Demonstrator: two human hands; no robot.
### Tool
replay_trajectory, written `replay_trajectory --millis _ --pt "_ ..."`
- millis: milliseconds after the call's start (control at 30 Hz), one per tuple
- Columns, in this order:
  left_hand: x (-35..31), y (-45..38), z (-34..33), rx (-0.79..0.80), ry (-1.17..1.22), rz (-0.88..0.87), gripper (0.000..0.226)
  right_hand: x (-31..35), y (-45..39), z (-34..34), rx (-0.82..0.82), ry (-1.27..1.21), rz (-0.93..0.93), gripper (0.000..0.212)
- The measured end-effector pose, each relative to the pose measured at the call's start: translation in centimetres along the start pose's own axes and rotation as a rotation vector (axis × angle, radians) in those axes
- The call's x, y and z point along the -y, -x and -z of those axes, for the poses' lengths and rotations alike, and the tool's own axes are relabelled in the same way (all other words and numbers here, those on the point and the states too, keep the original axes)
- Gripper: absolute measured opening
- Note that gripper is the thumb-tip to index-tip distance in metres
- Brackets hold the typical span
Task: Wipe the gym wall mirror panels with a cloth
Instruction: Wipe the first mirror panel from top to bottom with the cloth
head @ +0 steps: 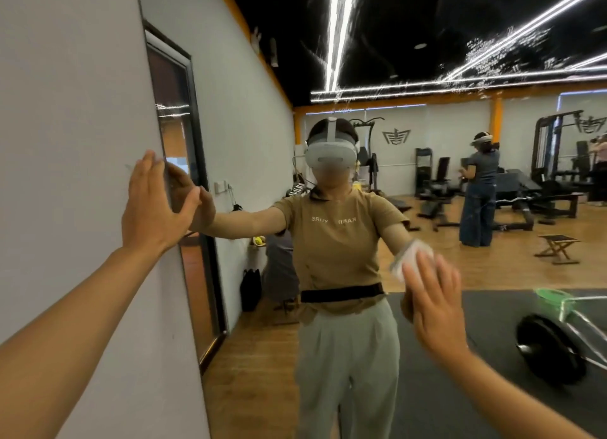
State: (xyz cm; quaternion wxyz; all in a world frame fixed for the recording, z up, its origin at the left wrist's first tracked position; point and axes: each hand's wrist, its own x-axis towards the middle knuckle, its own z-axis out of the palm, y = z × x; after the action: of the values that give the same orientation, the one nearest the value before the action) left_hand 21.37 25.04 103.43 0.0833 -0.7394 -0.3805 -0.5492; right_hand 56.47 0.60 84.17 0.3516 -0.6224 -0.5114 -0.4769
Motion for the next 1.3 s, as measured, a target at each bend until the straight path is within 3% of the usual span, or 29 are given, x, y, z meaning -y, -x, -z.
replay_trajectory --millis 100,200,333,467,567,633,767,833,933,1100,1167,1233,1300 --pt "-0.1 0.1 0.0 -0.001 -0.004 0.000 0.075 -0.9 8.7 -0.5 0.221 0.096 0.105 0.069" --pt "-0.1 0.1 0.1 0.010 0.002 0.016 0.075 -1.9 8.7 0.2 0.291 0.098 0.202 0.079" --pt "0.1 0.2 0.0 0.005 0.004 0.005 0.075 -1.3 -1.1 1.6 0.114 0.013 0.175 0.049" --pt "0.1 0.4 -0.1 0.003 0.010 0.017 0.075 0.1 -10.2 2.9 -0.077 -0.006 0.005 0.050" --pt "0.0 0.6 -0.1 0.009 0.019 0.021 0.075 1.0 -7.4 1.3 -0.092 -0.021 0.010 0.052" --pt "-0.1 0.7 0.0 0.011 0.018 0.015 0.075 1.4 -0.9 -0.8 0.034 0.021 0.159 0.065" --pt "0.1 0.6 0.4 0.025 0.006 -0.002 0.076 0.2 12.4 -2.2 0.365 0.327 0.689 0.086" --pt "0.3 0.5 0.5 0.033 0.003 -0.008 0.076 0.0 13.8 -2.0 0.446 0.383 0.755 0.089" --pt "0.5 0.6 0.5 0.034 0.001 -0.022 0.075 0.9 9.6 -2.1 0.371 0.285 0.679 0.084" --pt "0.7 0.7 0.5 0.019 0.016 -0.030 0.075 4.8 -5.4 -1.1 0.010 0.004 0.150 0.064" --pt "0.9 0.7 0.4 0.019 0.014 -0.033 0.076 6.4 -9.3 -0.7 -0.099 -0.048 0.018 0.056" --pt "1.1 0.6 0.3 0.017 0.022 -0.036 0.076 7.7 -9.4 -1.4 -0.149 -0.085 -0.024 0.054" --pt "1.1 0.7 0.2 0.018 0.028 -0.041 0.076 8.6 -5.8 -3.1 -0.100 -0.081 0.046 0.063"
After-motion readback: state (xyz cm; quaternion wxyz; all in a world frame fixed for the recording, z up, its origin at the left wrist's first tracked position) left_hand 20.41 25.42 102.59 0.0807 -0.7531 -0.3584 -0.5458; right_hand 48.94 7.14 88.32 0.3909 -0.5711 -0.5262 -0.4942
